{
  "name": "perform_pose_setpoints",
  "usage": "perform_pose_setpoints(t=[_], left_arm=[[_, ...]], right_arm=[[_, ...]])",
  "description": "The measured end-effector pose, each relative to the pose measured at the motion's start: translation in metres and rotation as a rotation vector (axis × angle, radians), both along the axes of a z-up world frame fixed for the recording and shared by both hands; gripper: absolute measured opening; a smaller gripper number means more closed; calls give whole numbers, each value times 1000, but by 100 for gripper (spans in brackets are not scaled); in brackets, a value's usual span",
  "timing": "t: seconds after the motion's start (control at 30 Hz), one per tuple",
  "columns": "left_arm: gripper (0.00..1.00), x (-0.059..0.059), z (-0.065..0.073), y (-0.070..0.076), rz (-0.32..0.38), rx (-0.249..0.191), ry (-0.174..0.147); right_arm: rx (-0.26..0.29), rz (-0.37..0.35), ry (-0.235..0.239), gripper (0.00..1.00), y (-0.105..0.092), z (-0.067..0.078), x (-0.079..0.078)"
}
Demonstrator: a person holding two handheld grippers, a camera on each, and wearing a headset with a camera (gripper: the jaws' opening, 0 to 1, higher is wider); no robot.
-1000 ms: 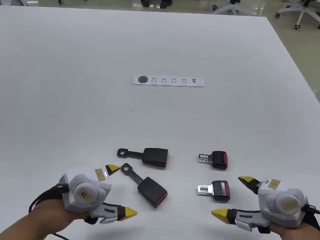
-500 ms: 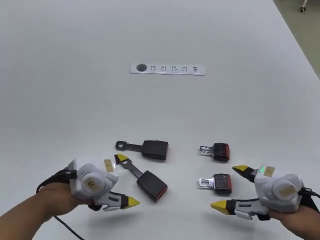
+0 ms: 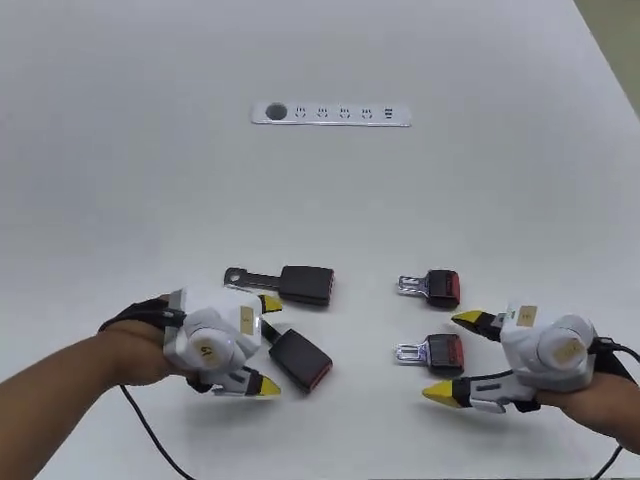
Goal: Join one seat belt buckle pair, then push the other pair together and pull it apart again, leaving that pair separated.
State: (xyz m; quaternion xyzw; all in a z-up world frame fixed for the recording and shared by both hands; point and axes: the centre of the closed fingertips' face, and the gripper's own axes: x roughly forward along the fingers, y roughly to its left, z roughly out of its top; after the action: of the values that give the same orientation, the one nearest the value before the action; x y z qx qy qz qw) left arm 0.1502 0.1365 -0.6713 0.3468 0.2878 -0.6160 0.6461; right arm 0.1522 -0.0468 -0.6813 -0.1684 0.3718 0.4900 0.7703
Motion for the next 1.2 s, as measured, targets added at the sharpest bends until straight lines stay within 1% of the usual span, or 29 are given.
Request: perform_pose_setpoints(t=[0.07, 0.13, 0.17, 0.2, 0.23, 0.33, 0.37, 0.4, 0.47, 0.53, 0.6, 0.63, 0.67, 0.7, 0.77, 0.8, 0.83, 0.87, 0.9, 0.97, 1.07, 1.1, 1.13, 1.2], left_arm=[[62, 1, -3, -3, -32, 9, -3], [61, -1, -8, -5, -99, 29, -3], [59, -2, -10, -5, -123, 38, -5], [57, -2, -12, -6, -147, 49, -6], [55, -2, -13, -7, -150, 52, -3], [51, -4, -20, -7, -212, 77, 2], [50, -7, -21, -13, -218, 51, 20], [50, -7, -22, -14, -222, 60, 20], [52, -4, -22, -15, -230, 59, 21], [51, -6, -23, -15, -252, 62, 30], [48, -9, -25, -14, -267, 65, 46], [46, -11, -25, -13, -270, 67, 59], [46, -12, -25, -13, -265, 66, 64], [46, -11, -25, -13, -258, 56, 62], [45, -10, -25, -14, -237, 44, 67], [45, -8, -24, -15, -209, 33, 69], [43, -8, -24, -15, -201, 30, 68], [42, -5, -23, -16, -172, 22, 63], [41, -6, -22, -15, -164, 27, 69], [40, -4, -21, -16, -123, 10, 61], [37, 0, -20, -14, -34, -27, 53], [36, 1, -19, -13, -5, -34, 50], [35, 2, -19, -11, 44, -47, 54], [33, 3, -19, -10, 79, -73, 50]], right_arm=[[-2, 13, 1, 68, 2, -1, 0], [-5, 31, 8, 68, 3, -3, 0], [-12, 43, 11, 67, 3, -4, 0], [-40, 64, 17, 67, 0, -5, -2], [-40, 83, 3, 65, 1, -6, -2], [-53, 118, 11, 63, 0, -10, -4], [-57, 123, 11, 63, -1, -11, -4], [-54, 130, 7, 62, 0, -10, -3], [-48, 129, 8, 61, -1, -11, -1], [-49, 133, 6, 59, 0, -12, 1], [-49, 138, 5, 58, 0, -12, 2], [-49, 140, 4, 57, 0, -12, 2], [-51, 143, 3, 56, 0, -10, 3], [-50, 144, 4, 56, 1, -10, 3], [-51, 147, 6, 54, 0, -9, 3], [-50, 149, 5, 50, 2, -7, 3], [-50, 154, 4, 48, 3, -7, 2], [-52, 160, 4, 46, 2, -7, 2], [-55, 162, 4, 44, 1, -7, 2], [-54, 161, 5, 42, 1, -6, 1], [-60, 162, 0, 38, 2, -4, 2], [-59, 160, 2, 38, 2, -4, 2], [-55, 155, 6, 38, 2, -3, 2], [-45, 151, 19, 38, 0, -3, 3]])
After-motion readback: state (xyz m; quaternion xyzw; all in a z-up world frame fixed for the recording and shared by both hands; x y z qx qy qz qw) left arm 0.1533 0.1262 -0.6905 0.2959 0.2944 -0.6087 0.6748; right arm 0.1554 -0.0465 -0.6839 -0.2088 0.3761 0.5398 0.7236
